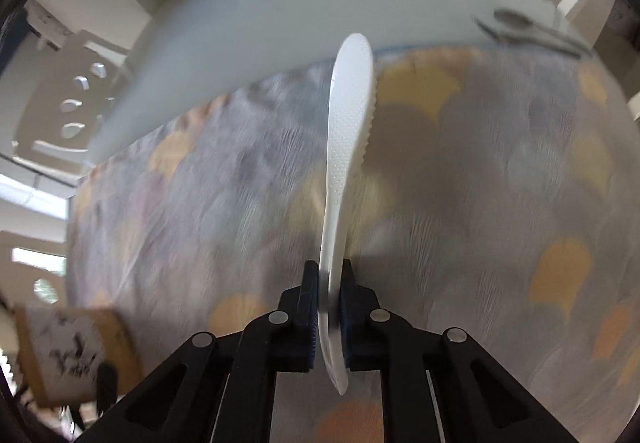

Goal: Organize utensils
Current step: 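Move the right tool to the cloth and grasp the second white rice paddle, then carry the rice paddle over the pot and drop it in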

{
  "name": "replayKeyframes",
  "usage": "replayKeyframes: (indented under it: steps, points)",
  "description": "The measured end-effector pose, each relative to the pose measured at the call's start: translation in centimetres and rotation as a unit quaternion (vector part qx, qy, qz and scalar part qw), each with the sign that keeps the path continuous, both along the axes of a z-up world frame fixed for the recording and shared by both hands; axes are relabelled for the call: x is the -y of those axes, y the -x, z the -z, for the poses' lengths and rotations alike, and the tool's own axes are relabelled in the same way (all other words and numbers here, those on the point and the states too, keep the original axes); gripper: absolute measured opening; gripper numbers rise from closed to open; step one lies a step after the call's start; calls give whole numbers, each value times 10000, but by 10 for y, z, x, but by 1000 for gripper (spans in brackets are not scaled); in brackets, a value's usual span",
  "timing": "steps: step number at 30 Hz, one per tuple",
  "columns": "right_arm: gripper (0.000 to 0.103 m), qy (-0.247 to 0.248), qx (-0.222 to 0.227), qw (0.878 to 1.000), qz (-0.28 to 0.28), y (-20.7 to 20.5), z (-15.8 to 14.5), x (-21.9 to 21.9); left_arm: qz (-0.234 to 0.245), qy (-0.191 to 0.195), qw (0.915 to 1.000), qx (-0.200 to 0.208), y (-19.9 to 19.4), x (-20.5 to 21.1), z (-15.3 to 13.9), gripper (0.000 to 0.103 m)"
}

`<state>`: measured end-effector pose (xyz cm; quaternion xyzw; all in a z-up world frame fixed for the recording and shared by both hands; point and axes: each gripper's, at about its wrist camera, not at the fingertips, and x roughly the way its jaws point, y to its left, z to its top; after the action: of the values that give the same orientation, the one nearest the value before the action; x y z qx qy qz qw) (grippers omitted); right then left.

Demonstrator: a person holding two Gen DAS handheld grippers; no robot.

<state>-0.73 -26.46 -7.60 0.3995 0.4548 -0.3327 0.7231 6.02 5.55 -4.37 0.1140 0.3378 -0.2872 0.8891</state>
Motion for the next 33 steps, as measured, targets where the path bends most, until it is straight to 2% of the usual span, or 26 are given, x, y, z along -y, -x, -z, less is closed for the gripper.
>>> replayKeyframes:
  steps: [4, 7, 11, 12, 14, 16, 17, 18, 21, 25, 27, 31, 32, 33]
  points:
    - [8, -563, 324, 9978, -149, 18, -1, -30, 2, 9, 10000, -9, 0, 0, 0, 102]
    - [8, -880, 336, 9947, -411, 28, 0, -56, 2, 11, 10000, -9, 1, 0, 0, 102]
    - [8, -1650, 420, 9774, -1250, 33, 9, -95, 3, 16, 10000, -16, 1, 0, 0, 102]
    - [11, -1578, 136, 9766, -1453, 35, 9, -104, 3, 15, 10000, -16, 1, 0, -1, 102]
    - [13, -1296, -175, 9805, -1466, 38, 6, -101, 1, 12, 10000, -12, 1, 0, 0, 102]
    - [30, -1198, -268, 9858, -1142, 45, 0, -89, 3, 14, 10000, -15, 1, 0, -1, 102]
    - [49, -1151, -333, 9882, -957, 46, -3, -81, 2, 17, 10000, -17, 1, 0, 0, 102]
    - [54, -1035, -380, 9909, -767, 50, -7, -72, 2, 18, 10000, -19, 1, 0, 0, 102]
    - [54, -925, -353, 9923, -750, 41, -12, -57, 3, 19, 10000, -21, 1, 0, 0, 102]
    - [55, -855, -882, 9869, -1049, 10, 0, -46, 1, 17, 10000, -16, 1, 0, 0, 102]
    - [67, -646, -1084, 9831, -1323, -6, 3, -50, 6, 28, 10000, -32, 1, 0, 0, 102]
    - [70, -223, -1414, 9761, -1637, -27, 5, -56, 7, 35, 10000, -41, -1, -1, 0, 102]
    - [69, -119, -1419, 9755, -1679, -34, 6, -57, 8, 36, 10000, -43, -1, -1, 0, 102]
    - [62, 10, -1395, 9751, -1726, -38, 5, -58, 8, 35, 10000, -42, -1, -1, 0, 102]
